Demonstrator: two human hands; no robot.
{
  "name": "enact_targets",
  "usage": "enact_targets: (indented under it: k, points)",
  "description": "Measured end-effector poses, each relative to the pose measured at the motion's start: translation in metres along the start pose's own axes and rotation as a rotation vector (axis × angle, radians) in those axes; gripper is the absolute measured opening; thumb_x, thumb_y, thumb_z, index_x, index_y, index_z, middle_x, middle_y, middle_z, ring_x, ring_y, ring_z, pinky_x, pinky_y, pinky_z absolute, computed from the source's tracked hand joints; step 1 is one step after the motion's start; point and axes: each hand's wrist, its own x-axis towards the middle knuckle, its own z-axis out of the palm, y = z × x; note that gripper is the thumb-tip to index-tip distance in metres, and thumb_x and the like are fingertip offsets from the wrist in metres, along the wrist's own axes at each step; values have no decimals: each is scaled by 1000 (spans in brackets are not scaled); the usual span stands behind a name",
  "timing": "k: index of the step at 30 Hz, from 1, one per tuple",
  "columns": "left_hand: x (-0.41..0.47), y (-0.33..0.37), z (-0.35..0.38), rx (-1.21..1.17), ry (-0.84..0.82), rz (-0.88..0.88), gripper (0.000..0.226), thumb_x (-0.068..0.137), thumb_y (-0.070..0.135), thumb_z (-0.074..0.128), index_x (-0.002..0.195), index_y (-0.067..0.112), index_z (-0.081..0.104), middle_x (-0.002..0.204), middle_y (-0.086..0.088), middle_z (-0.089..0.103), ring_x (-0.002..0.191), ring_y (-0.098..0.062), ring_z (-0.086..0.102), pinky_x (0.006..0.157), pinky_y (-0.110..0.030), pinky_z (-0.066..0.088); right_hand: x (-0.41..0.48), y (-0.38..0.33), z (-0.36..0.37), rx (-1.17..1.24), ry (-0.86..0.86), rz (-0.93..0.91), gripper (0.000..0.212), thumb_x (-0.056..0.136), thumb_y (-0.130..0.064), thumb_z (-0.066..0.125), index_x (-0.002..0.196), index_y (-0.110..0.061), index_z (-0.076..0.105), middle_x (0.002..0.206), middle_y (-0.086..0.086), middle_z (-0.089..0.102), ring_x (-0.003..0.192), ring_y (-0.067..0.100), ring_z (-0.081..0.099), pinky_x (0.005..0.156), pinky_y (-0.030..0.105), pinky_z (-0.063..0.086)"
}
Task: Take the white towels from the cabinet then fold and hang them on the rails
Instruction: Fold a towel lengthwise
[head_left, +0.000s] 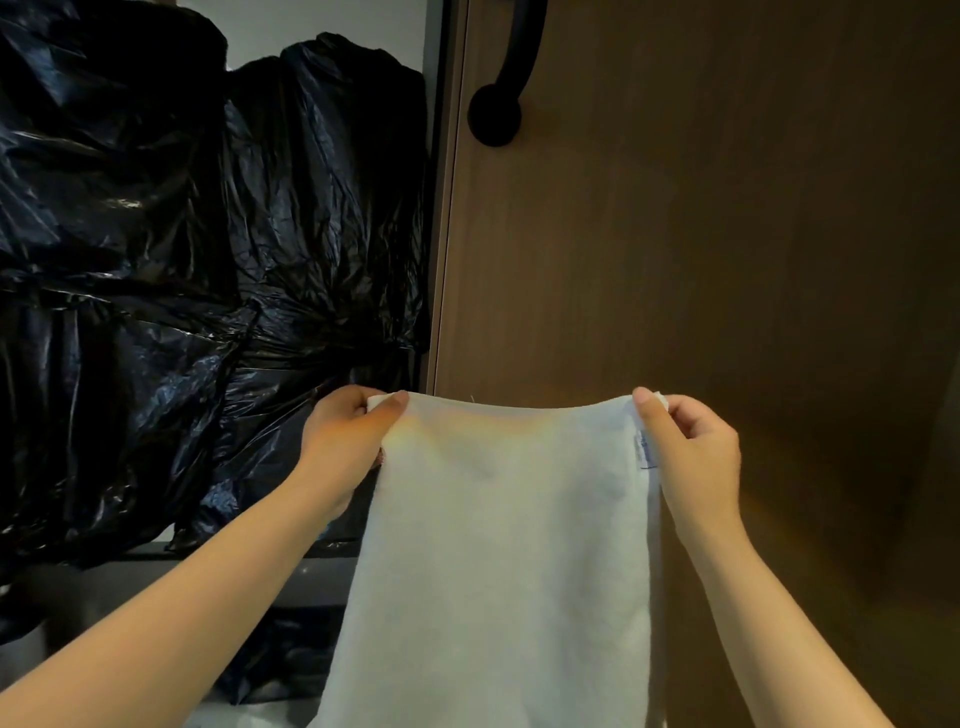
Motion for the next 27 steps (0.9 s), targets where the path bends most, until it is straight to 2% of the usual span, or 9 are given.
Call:
enact_targets:
  k: [4,6,8,11,14,18,20,24,27]
  points:
    - [-15,-4,5,15,-76,-28,15,93,27,59,96,14,67,83,-5,68,69,-14,61,51,-19,43,-23,-7,14,7,-143,24,41,91,-36,64,74,1,61,67,19,55,58,25,47,53,29,40]
    - [-31,-17,7,63,-120,-39,14,93,25,59,91,14,67,75,-2,66,59,-10,56,47,-16,41,-47,-1,24,-43,-255,96,34,91,-36,65,74,-7,65,62,8,59,57,24,53,52,29,44]
    - [-51,-38,8,113,-137,-56,13,92,25,62,86,16,68,65,3,65,51,-5,54,50,-16,42,-77,9,33,-44,-353,192,24,90,-33,67,75,-14,66,58,-2,61,53,17,56,51,24,47]
    - [-85,-71,4,116,-113,-118,9,89,22,65,83,17,68,57,5,63,47,-3,55,51,-17,42,-119,24,43,36,-436,358,13,89,-24,68,83,-13,67,61,0,64,54,16,57,50,22,49]
    - [-112,-88,-1,-53,-132,-238,6,90,16,64,88,14,69,70,-5,71,59,-12,65,54,-24,51,-147,34,46,90,-442,426,4,91,-18,67,91,-15,67,62,4,65,54,19,59,52,22,52]
    - [-128,-92,-13,-187,-107,-288,8,91,10,61,90,9,70,60,-2,64,43,-4,52,45,-14,42,-162,36,47,112,-468,421,14,92,-18,64,105,-24,63,68,1,68,57,19,64,57,24,56]
    - [-132,-90,-18,-250,-119,-298,9,92,8,60,92,8,70,63,-2,67,47,-5,56,47,-13,43,-164,31,47,119,-493,383,20,92,-17,63,108,-29,63,65,-5,64,58,17,64,59,25,57]
    - [-138,-83,-19,-374,-159,-342,13,91,10,61,99,7,69,89,-11,75,81,-23,72,72,-30,56,-168,20,47,171,-584,327,24,93,-14,62,111,-30,67,72,-3,66,61,23,65,61,29,57]
    - [-143,-80,-18,-444,-169,-363,15,89,10,61,100,4,70,90,-15,75,81,-25,72,69,-29,56,-169,18,45,179,-640,303,21,93,-12,62,105,-27,72,72,-2,68,61,25,65,62,29,57]
